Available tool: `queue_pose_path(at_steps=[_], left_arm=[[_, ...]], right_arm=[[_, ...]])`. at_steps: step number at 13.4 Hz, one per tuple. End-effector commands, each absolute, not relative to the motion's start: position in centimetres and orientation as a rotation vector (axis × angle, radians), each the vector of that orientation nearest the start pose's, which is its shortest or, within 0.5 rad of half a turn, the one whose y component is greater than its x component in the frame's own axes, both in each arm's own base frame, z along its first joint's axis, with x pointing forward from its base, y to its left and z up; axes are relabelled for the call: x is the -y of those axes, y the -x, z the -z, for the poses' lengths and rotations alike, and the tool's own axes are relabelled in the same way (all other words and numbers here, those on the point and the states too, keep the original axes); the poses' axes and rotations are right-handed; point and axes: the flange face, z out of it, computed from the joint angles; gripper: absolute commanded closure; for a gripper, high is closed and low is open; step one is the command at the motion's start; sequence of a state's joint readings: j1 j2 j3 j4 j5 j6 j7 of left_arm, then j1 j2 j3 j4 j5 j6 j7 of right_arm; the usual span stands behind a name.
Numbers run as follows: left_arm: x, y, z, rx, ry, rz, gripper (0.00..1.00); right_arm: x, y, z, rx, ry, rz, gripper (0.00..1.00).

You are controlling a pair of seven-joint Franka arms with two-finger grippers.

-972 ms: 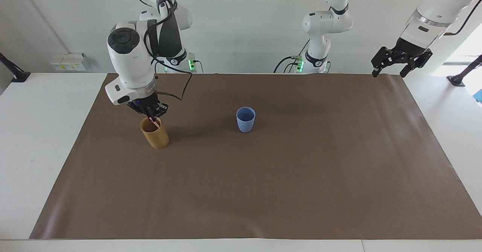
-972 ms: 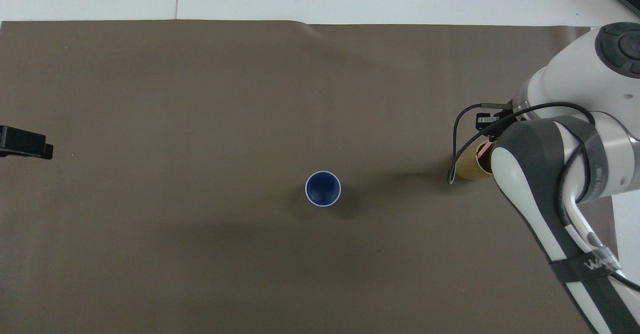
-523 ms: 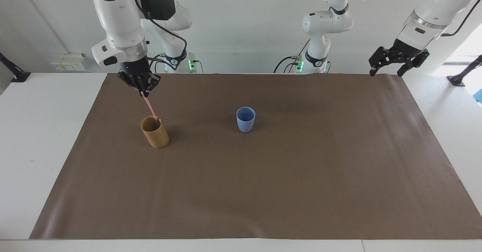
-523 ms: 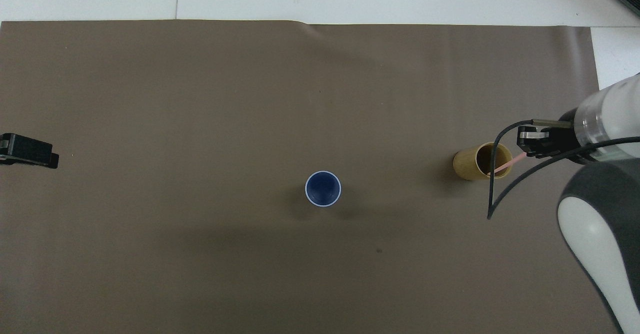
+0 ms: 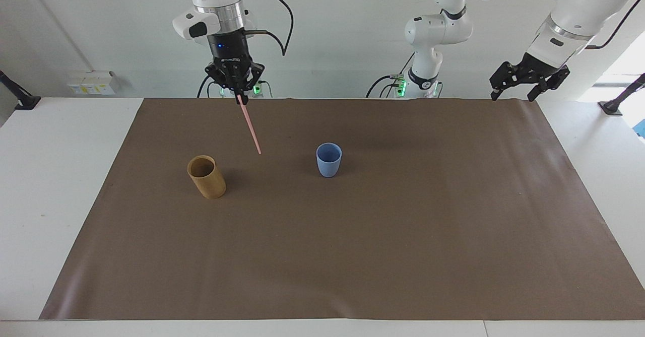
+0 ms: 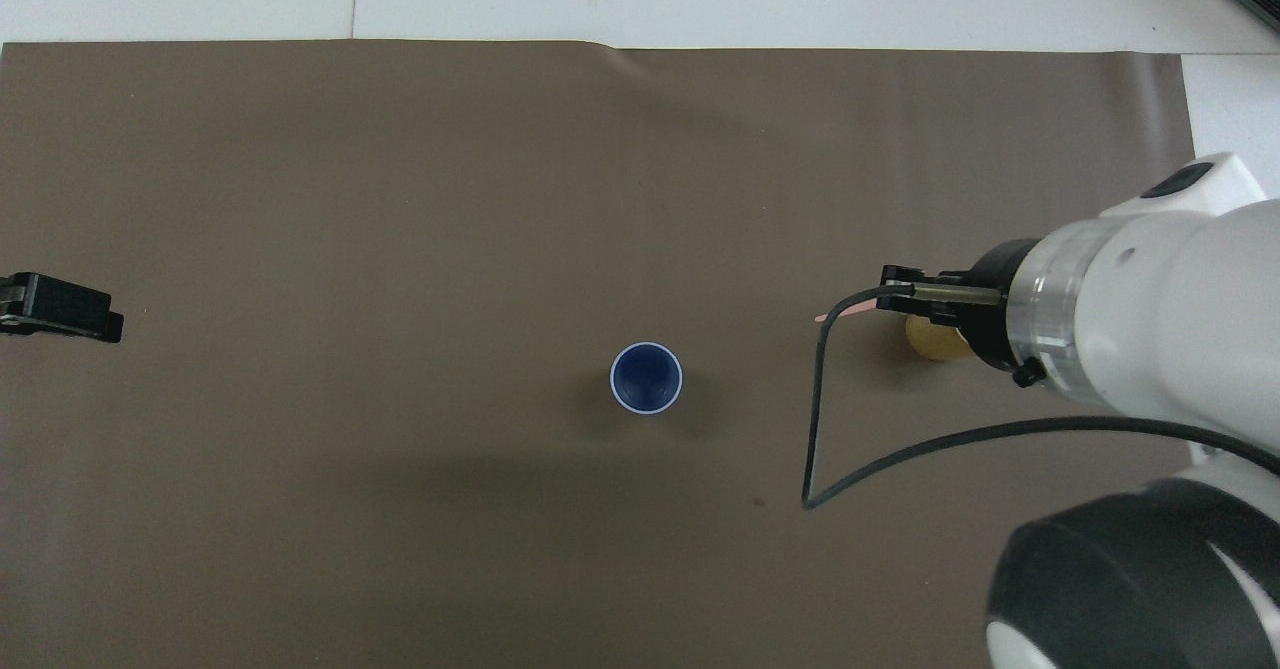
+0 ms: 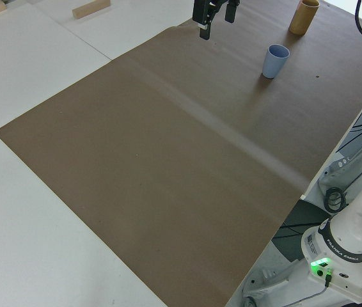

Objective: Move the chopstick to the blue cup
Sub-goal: 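Grasp the pink stick in the tan cup with the right gripper, then carry the pink stick over the blue cup with the right gripper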

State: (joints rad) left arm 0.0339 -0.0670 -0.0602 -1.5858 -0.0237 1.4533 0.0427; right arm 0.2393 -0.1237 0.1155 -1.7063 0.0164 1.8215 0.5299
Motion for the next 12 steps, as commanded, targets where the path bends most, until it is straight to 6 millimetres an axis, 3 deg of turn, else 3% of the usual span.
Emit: queue_pose_path(at_steps=[1, 5, 12], left_arm=[[2.0, -51.8, -64.6, -0.128, 3.157, -0.080, 0.00], [0.8, -51.7, -64.6, -0.090, 3.159, -0.082, 0.00], [0.9, -51.7, -64.6, -0.092, 3.159, -0.082, 0.00]], right_arm=[[-24.2, -49.3, -64.6, -0.267, 2.945, 0.344, 1.00], [-30.5, -47.5, -62.4, -0.161, 2.940, 0.323, 1.00], [-33.7, -44.7, -56.2, -0.108, 2.963, 0.272, 1.00]])
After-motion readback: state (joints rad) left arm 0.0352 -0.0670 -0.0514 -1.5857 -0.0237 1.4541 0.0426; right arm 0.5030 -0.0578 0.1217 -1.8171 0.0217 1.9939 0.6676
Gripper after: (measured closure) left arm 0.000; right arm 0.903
